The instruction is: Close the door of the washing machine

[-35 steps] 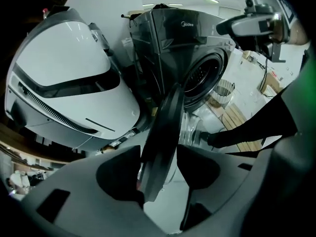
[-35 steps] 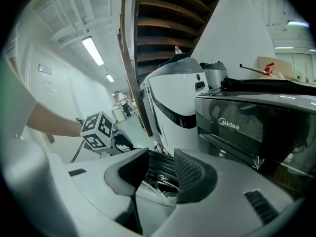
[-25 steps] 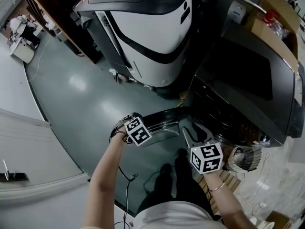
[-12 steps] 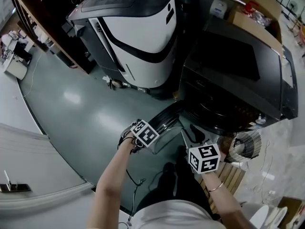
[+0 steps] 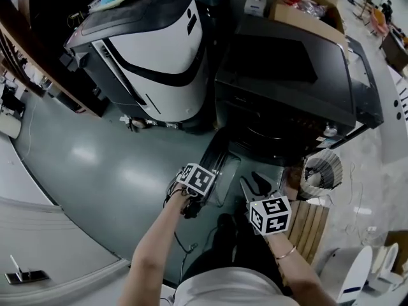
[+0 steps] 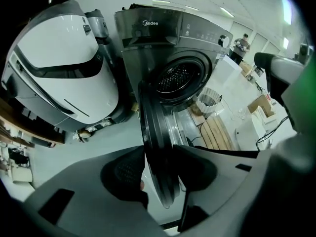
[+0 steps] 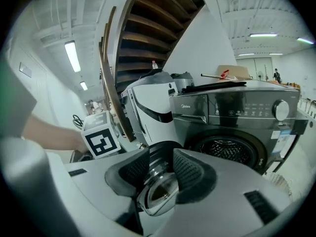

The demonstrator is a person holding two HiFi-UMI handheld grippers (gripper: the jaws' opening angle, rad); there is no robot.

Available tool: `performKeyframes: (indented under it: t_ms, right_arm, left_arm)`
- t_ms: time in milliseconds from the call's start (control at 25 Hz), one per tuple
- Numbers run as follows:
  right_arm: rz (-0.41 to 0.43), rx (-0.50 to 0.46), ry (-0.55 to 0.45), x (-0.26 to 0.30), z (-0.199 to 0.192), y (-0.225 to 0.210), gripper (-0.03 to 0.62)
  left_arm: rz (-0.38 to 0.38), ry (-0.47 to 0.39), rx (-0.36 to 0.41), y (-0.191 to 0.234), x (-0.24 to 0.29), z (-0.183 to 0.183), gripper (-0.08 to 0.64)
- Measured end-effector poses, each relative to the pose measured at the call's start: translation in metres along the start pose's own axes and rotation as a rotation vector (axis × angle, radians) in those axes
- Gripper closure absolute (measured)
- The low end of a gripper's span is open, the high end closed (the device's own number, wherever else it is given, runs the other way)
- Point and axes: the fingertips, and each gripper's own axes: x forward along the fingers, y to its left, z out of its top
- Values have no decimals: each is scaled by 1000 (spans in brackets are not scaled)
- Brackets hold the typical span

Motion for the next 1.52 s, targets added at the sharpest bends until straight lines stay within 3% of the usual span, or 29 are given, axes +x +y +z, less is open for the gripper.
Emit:
performKeyframes:
  t_ms: [200,480,760,1040,1280,1520]
  right_arm:
    - [-46,32,16,-21,-21,-21,453]
    - [-79,72,42,-49,-51,-56,453]
    - [-45,73,126,-74,-107,-82,440]
    - [-45,82,167,-95,-151,-121,440]
    - [-14,30,236,-102,-187,-146,437]
    - [26,-12,314,-87,-220,-159,431]
  left_arm:
    - [-8,12,20,-34,4,9,365]
    - [-18,0,-47,-80,12,32,365]
    - [3,-24,-123,-127,22,63,364]
    - [23,-37,-252,-167,34,100,357]
    - [48,-69,-358,-191,42,131,358]
    - [44,-48,-455,-209,51,148,357]
